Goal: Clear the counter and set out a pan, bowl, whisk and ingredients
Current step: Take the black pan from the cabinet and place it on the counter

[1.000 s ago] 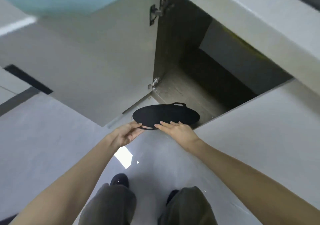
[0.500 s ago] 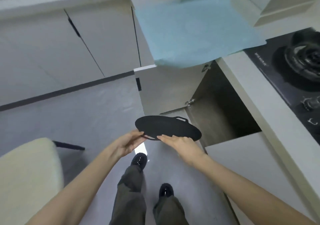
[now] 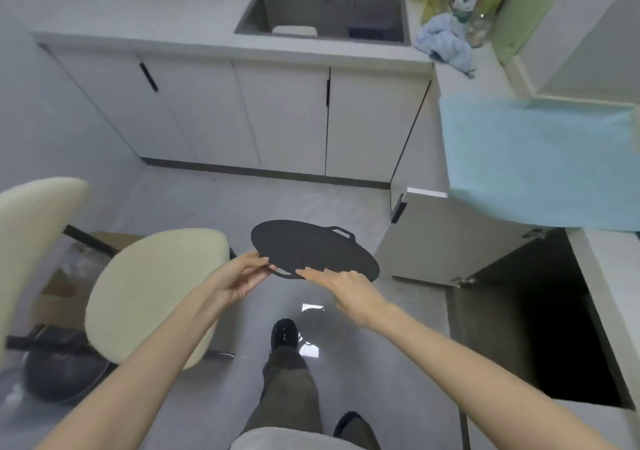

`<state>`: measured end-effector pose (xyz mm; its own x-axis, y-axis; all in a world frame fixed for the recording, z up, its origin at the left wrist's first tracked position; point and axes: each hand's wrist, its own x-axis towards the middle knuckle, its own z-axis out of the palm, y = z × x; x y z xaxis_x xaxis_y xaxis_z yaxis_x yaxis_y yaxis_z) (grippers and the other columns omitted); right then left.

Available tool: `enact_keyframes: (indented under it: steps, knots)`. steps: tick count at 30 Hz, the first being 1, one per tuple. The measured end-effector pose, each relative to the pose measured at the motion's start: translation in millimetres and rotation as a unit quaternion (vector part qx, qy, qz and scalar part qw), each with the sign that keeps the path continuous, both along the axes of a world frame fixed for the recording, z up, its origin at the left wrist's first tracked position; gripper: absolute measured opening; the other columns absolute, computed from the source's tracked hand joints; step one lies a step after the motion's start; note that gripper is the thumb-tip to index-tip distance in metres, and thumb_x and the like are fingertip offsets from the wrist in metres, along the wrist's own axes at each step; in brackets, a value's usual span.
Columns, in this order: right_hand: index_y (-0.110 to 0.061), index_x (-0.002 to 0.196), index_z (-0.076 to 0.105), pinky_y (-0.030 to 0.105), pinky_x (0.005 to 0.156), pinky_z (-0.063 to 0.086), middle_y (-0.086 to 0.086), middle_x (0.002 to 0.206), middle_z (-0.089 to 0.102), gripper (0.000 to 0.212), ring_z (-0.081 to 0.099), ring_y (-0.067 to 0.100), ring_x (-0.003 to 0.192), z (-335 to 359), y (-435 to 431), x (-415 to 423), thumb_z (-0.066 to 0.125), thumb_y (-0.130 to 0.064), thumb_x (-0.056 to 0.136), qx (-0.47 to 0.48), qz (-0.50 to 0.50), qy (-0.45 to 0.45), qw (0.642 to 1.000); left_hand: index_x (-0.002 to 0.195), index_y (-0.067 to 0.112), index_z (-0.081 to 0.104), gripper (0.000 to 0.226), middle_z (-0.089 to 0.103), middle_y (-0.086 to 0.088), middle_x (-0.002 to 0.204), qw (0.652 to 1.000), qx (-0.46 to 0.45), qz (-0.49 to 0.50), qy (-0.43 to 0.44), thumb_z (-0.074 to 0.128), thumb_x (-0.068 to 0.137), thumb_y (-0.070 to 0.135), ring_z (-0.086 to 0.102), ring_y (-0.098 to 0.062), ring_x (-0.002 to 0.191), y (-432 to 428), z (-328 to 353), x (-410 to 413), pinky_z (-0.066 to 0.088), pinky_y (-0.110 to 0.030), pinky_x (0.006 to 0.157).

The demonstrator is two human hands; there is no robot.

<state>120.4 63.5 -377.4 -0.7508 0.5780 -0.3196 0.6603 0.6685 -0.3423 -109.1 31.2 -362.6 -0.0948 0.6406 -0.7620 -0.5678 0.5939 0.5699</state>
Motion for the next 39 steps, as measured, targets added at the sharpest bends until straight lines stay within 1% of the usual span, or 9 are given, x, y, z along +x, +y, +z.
enact_keyframes:
  steps: [3,7,10,13,17,23,30,35,39]
  knots:
    - [-0.042,0.15,0.014,0.039,0.093,0.045,-0.017,0.157,0.02,0.107,0.032,0.024,0.141,12.1,37.8,-44.0,0.034,0.027,0.071,0.021,0.044,0.011,0.999,0.099,0.008,0.063,0.025,0.073,-0.004,0.075,0.998,0.044,0.038,0.015,0.048,0.09,-0.009,0.07,-0.012,0.063,17.3,18.6,-38.4,0.057,-0.018,0.07]
    - [-0.043,0.149,0.017,0.042,0.096,0.046,-0.015,0.157,0.022,0.107,0.03,0.023,0.143,39.5,110.8,-111.2,0.033,0.028,0.07,0.061,0.075,0.025,0.995,0.12,0.009,0.056,0.039,0.074,-0.005,0.081,0.99,0.106,0.095,0.0,0.046,0.089,-0.012,0.072,-0.014,0.068,63.9,40.4,-98.8,0.057,-0.018,0.068]
    - [-0.042,0.149,0.019,0.04,0.096,0.046,-0.014,0.157,0.022,0.105,0.029,0.021,0.143,65.2,162.1,-158.3,0.035,0.027,0.071,0.1,0.089,0.029,0.991,0.129,0.013,0.052,0.048,0.074,-0.005,0.083,0.982,0.146,0.117,0.002,0.046,0.089,-0.012,0.072,-0.014,0.072,103.2,61.7,-137.7,0.057,-0.021,0.076]
    - [-0.042,0.149,0.019,0.037,0.095,0.046,-0.013,0.157,0.022,0.103,0.027,0.02,0.144,93.3,216.8,-207.4,0.032,0.026,0.073,0.141,0.096,0.039,0.985,0.132,0.014,0.051,0.051,0.074,-0.006,0.088,0.972,0.183,0.151,-0.004,0.047,0.088,-0.013,0.072,-0.014,0.076,146.1,86.5,-182.3,0.055,-0.026,0.085]
    - [-0.042,0.148,0.023,0.034,0.103,0.041,-0.011,0.157,0.024,0.094,0.027,0.018,0.144,127.1,278.8,-263.6,0.033,0.022,0.08,0.182,0.1,0.072,0.976,0.137,0.01,0.048,0.055,0.074,-0.007,0.082,0.959,0.224,0.175,0.009,0.045,0.088,-0.015,0.072,-0.014,0.073,199.4,115.8,-230.5,0.057,-0.02,0.075]
    - [-0.039,0.147,0.028,0.033,0.11,0.034,-0.008,0.157,0.026,0.091,0.027,0.018,0.144,154.1,375.4,-339.7,0.031,0.023,0.081,0.213,0.118,0.11,0.964,0.138,0.013,0.046,0.057,0.075,-0.007,0.086,0.938,0.265,0.222,0.001,0.042,0.089,-0.016,0.072,-0.014,0.075,280.6,137.9,-296.2,0.055,-0.021,0.077]
    - [-0.04,0.147,0.03,0.035,0.102,0.041,-0.009,0.156,0.028,0.093,0.03,0.018,0.143,145.0,507.6,-426.6,0.031,0.023,0.078,0.206,0.173,0.108,0.957,0.137,0.012,0.047,0.057,0.074,-0.01,0.095,0.922,0.265,0.281,0.005,0.045,0.088,-0.016,0.072,-0.018,0.085,391.0,123.0,-370.2,0.057,-0.024,0.077]
    - [-0.038,0.147,0.029,0.039,0.098,0.045,-0.008,0.155,0.03,0.088,0.031,0.018,0.142,142.7,590.6,-483.4,0.032,0.021,0.082,0.184,0.238,0.085,0.95,0.138,0.012,0.045,0.057,0.074,-0.01,0.091,0.912,0.239,0.335,0.012,0.045,0.088,-0.015,0.073,-0.018,0.079,455.8,115.8,-410.5,0.056,-0.024,0.079]
    - [-0.04,0.147,0.028,0.037,0.096,0.045,-0.008,0.155,0.03,0.089,0.036,0.019,0.139,141.3,635.3,-532.2,0.033,0.02,0.081,0.163,0.278,0.066,0.944,0.137,0.012,0.046,0.055,0.075,-0.009,0.085,0.899,0.221,0.377,0.01,0.044,0.089,-0.014,0.073,-0.017,0.073,486.6,115.3,-439.1,0.058,-0.024,0.071]
